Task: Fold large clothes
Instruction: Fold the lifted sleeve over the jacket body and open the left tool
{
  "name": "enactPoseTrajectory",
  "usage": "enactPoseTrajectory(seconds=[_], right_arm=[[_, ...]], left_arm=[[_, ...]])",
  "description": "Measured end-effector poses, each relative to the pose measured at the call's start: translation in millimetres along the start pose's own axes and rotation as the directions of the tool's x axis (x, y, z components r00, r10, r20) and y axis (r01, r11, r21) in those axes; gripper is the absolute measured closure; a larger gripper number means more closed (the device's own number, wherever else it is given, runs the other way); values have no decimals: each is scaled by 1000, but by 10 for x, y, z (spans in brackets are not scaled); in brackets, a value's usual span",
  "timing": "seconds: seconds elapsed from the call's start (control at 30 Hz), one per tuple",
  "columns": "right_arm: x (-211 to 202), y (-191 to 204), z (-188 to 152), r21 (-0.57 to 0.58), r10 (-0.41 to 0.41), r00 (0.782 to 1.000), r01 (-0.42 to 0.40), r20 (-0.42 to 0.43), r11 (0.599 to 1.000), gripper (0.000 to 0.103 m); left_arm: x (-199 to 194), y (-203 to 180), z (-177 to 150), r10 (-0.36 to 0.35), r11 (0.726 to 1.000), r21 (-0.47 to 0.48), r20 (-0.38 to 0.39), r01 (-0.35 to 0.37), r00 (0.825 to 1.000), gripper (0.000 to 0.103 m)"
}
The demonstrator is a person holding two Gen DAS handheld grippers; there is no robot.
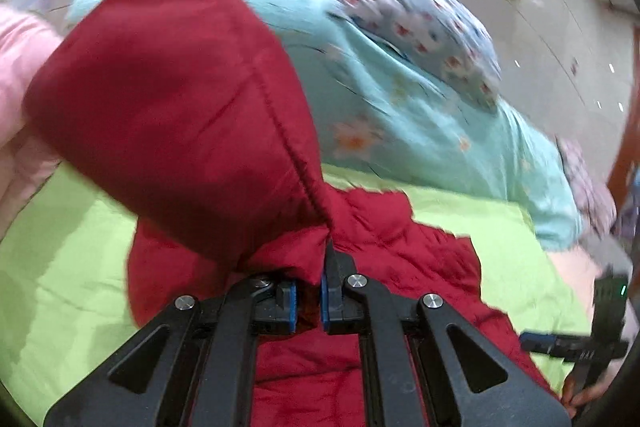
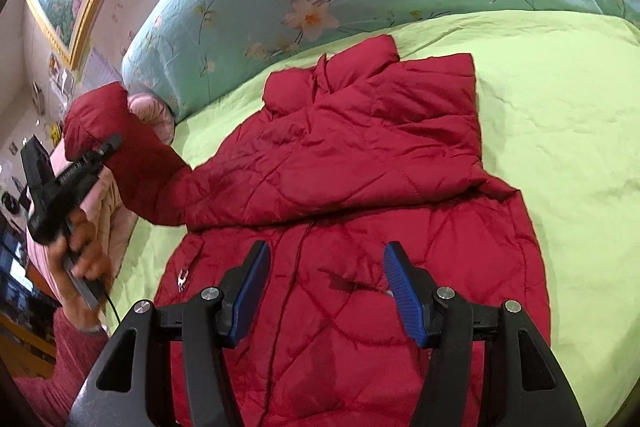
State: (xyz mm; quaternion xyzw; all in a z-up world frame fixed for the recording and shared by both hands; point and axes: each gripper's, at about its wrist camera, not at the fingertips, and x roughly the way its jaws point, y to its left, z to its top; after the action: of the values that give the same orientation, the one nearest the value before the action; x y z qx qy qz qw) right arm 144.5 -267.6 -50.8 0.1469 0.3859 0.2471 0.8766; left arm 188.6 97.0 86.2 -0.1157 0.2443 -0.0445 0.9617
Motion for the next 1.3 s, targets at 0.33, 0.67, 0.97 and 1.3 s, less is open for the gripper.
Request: enactPoseTrajectory(seconds=[0.33, 0.67, 0.97, 1.3], right_arm=[[-92, -213, 203, 57, 10, 999, -13, 39, 998, 41], [161, -367, 413, 114, 73, 997, -74, 12, 991, 41], [494, -560, 621, 249, 172, 985, -165, -5, 954, 29], [1041, -532, 856, 335, 239, 970, -211, -47, 918, 27]], left_arm=[[581, -762, -395, 17, 984, 180, -131, 7, 991, 98], [993, -1092, -864, 68, 954, 300, -235, 6, 970, 98], [1152, -1167, -1033, 62, 951, 308, -296, 33, 953, 69], [1067, -1217, -1083, 7, 958, 276, -309, 83, 951, 54]])
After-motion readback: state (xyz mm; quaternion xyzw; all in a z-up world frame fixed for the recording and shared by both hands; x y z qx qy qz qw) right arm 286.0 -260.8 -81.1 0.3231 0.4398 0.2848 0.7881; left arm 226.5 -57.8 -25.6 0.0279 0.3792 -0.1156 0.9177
